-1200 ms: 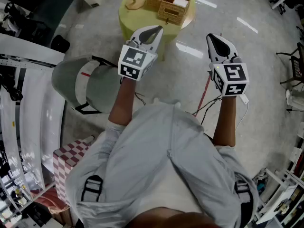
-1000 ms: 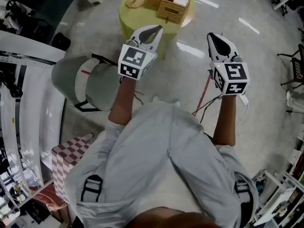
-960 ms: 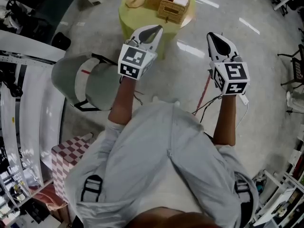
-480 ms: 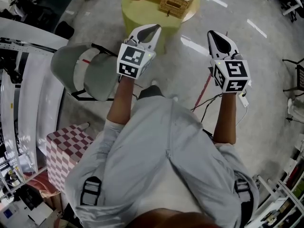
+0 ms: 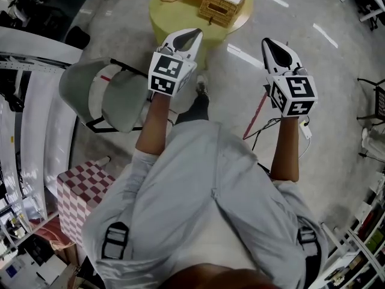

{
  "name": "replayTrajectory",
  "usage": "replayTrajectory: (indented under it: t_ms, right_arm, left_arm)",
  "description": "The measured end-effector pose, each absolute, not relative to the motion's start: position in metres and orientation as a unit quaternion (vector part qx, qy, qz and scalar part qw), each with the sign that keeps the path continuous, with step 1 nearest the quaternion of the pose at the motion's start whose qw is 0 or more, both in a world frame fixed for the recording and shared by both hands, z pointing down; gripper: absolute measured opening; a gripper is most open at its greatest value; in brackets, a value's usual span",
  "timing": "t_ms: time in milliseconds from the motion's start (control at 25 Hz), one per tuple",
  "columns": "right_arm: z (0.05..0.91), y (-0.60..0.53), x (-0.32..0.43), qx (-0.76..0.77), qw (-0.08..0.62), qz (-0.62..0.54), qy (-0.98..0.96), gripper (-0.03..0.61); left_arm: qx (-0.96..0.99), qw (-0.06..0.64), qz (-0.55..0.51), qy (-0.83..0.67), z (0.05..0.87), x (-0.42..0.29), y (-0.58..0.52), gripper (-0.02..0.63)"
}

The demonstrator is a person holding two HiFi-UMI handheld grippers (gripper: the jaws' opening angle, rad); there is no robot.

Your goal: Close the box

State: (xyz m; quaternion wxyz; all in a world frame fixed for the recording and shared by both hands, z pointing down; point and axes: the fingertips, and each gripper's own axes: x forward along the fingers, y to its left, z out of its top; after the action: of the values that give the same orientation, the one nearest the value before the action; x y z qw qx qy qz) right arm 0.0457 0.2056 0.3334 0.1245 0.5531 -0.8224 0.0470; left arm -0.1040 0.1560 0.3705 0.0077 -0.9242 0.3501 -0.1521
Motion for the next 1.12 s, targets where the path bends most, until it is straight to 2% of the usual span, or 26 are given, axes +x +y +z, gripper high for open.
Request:
replayTrajectory:
  t_ms: [400, 680, 1120]
  right_arm:
    - [0.356, 0.073, 0.069, 0.541, 0.134, 0.077, -0.826, 0.023]
    - [0.363, -0.025, 0.079, 0.540, 0.117, 0.122, -0.825, 0.023]
    - [0.396, -0.123, 0.079, 0.552, 0.124, 0.167, -0.808, 0.023]
  left_arm:
    - [-0.930, -0.007, -0.161, 0.331, 0.401, -0.070, 0.014, 0.031]
    - [-0.934, -0.012, -0.173, 0.312, 0.402, -0.052, -0.087, 0.031]
    - [-0.936, -0.043, -0.203, 0.283, 0.440, -0.050, -0.175, 0.031]
